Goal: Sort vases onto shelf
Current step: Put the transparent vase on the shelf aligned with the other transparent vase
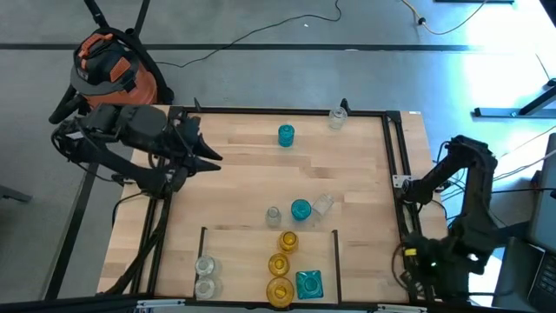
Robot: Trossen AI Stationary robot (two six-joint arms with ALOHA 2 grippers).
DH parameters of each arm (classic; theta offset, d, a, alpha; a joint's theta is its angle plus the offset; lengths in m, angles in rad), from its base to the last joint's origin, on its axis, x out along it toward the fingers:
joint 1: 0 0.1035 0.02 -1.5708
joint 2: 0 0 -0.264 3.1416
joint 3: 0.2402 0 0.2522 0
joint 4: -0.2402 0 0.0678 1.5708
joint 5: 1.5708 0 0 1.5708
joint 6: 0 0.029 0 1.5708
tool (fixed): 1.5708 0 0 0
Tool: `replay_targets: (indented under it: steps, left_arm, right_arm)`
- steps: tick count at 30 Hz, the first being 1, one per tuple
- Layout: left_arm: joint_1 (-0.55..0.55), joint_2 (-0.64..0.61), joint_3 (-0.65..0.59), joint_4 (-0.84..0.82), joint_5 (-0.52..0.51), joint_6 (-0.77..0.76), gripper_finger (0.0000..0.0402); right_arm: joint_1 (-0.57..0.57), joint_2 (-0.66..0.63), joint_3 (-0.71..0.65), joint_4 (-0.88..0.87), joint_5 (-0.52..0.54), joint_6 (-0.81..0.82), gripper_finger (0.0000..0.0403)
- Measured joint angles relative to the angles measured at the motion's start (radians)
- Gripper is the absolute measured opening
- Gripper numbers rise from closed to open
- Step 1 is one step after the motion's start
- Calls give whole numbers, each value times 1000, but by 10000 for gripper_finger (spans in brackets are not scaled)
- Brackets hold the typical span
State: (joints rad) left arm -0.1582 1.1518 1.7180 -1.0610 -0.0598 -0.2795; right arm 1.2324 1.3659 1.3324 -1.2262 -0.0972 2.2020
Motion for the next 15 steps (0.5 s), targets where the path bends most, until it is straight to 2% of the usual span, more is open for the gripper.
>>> replay_targets:
  steps: [6,15]
  left_arm:
    - [36,0,0,0,33,0,112]
    - [36,0,0,0,33,-27,112]
  right_arm:
    - [-2,0,-119,129,3,-3,134]
    - [-2,4,-201,156,1,9,134]
